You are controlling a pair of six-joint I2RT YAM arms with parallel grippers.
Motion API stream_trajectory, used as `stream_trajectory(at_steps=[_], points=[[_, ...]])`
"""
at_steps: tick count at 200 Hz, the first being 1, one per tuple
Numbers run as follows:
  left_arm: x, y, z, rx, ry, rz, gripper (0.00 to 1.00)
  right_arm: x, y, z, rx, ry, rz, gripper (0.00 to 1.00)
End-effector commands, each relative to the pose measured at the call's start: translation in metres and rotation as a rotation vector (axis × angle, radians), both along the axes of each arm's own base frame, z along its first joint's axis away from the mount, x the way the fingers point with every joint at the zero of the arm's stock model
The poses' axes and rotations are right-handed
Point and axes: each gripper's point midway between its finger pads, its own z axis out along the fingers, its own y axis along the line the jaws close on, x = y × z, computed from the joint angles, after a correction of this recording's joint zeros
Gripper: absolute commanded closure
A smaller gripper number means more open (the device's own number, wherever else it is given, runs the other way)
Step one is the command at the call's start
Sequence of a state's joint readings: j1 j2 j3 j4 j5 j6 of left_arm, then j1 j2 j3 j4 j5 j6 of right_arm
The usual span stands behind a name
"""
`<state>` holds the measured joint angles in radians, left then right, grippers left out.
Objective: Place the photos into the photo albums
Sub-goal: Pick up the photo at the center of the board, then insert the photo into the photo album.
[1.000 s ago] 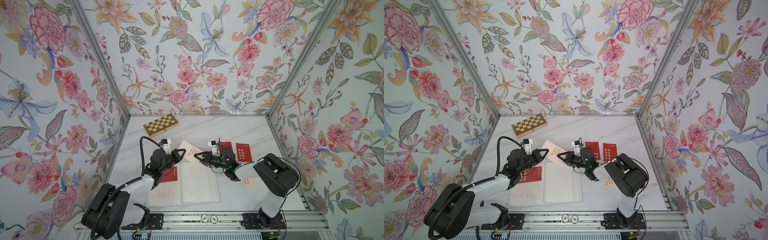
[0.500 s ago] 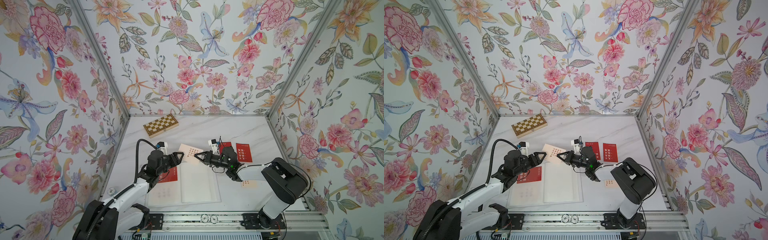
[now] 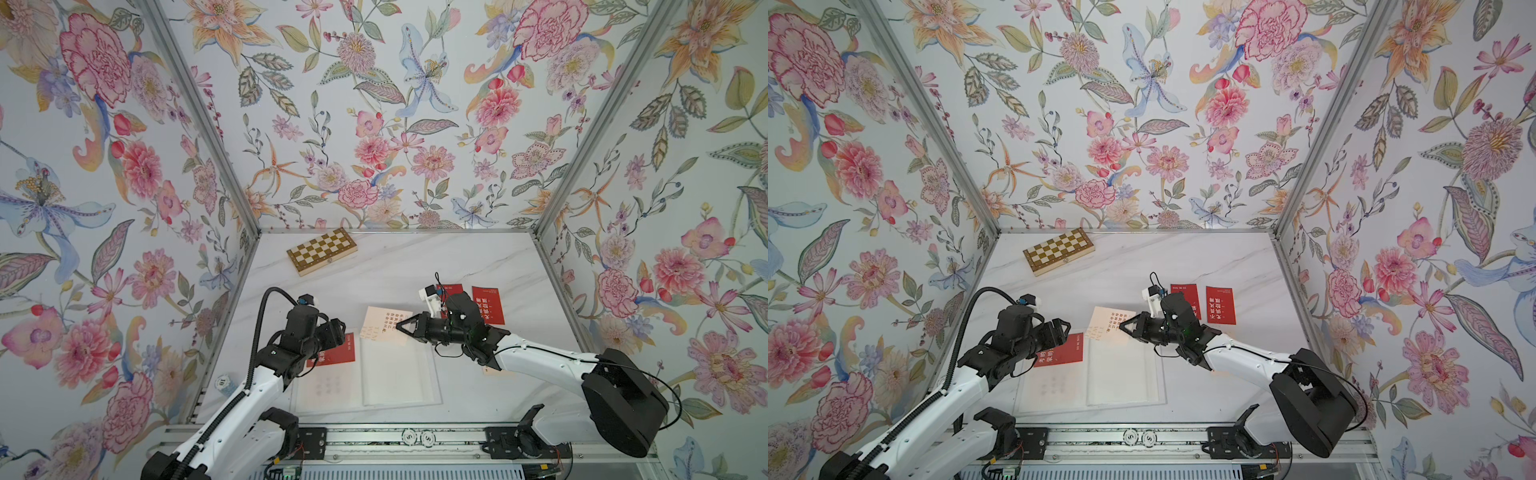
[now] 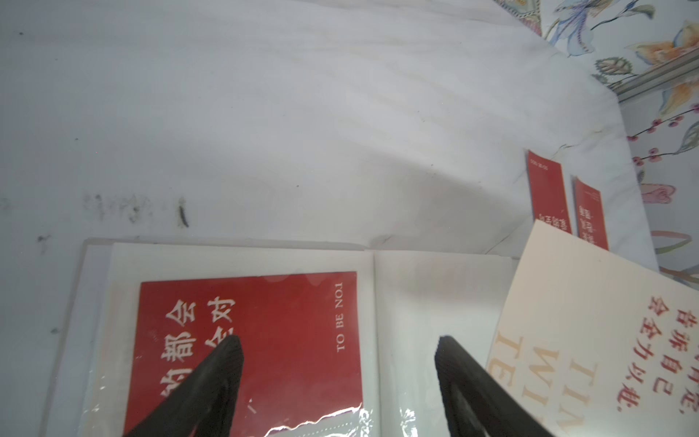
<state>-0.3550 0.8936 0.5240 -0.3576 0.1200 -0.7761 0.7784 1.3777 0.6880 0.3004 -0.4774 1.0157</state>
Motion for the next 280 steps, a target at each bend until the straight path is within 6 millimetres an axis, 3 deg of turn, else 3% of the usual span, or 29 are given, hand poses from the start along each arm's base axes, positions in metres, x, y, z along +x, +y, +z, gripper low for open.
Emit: stream_trajectory(at_steps=[1, 62, 104, 280], points=[[-0.019, 0.027, -0.019, 0.125, 0.103, 0.047, 0.19, -0.023, -0.004, -0.013, -0.176, 0.025, 0.062, 1.0], [-0.03, 0.046, -0.04, 0.149, 0.159, 0.109, 0.16, -0.065, 0.014, -0.028, -0.355, 0.056, 0.182, 1.0], [-0.032, 0.051, -0.05, 0.135, 0.173, 0.132, 0.16, -0.082, 0.028, -0.041, -0.422, 0.077, 0.245, 1.0], [-0.03, 0.064, -0.067, 0.096, 0.157, 0.171, 0.15, -0.099, 0.031, -0.055, -0.593, 0.127, 0.252, 1.0]])
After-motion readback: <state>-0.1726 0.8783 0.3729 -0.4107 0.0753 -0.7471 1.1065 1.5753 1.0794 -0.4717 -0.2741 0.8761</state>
